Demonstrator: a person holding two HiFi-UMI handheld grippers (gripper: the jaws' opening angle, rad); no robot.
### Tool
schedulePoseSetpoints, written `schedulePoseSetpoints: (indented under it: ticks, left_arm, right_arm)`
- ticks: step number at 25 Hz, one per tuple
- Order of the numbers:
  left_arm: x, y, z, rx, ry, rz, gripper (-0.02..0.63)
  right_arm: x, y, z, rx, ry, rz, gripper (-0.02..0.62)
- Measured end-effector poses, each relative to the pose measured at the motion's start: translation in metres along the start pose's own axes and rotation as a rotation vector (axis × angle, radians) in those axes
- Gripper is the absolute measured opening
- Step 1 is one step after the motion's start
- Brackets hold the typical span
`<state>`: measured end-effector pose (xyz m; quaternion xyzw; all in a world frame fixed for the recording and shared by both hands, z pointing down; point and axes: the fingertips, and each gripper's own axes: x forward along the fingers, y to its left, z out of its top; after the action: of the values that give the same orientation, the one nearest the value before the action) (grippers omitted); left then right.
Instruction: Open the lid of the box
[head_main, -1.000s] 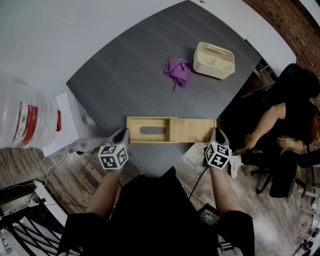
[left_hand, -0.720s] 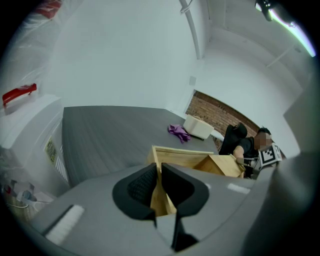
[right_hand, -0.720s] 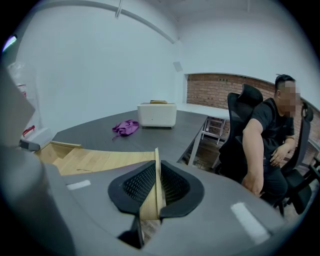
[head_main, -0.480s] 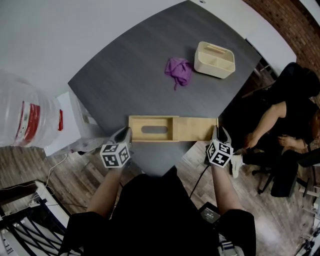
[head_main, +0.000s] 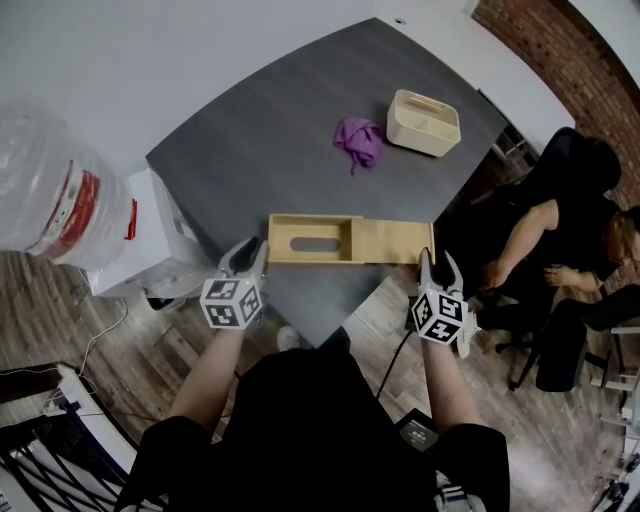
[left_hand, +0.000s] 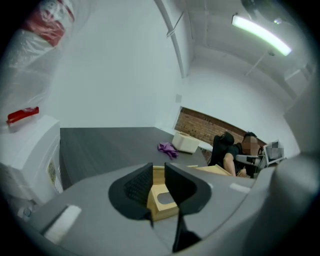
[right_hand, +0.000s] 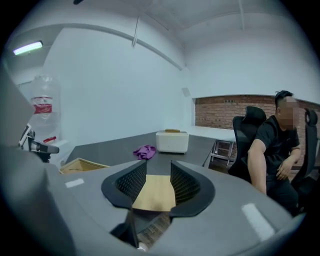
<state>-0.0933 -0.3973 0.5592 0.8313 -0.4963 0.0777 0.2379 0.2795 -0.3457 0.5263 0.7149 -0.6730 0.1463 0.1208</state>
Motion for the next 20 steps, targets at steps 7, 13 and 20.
schedulePoseSetpoints:
  ticks: [7, 13, 20]
  left_arm:
    - [-0.060, -0.019, 0.025, 0.030, -0.155, -0.114, 0.011]
    - [-0.092, -0.032, 0.035, 0.056, -0.241, -0.130, 0.000]
    - [-0.130, -0.071, 0.035, 0.101, -0.325, -0.138, 0.000]
  right_arm:
    - [-0.062, 0.049, 0.020, 0.005, -0.109, 0.124, 0.112]
    - [-0.078, 0.060, 0.027, -0.049, -0.136, 0.181, 0.055]
    - [-0.110, 0.068, 0.030, -0.061, -0.184, 0.309, 0.002]
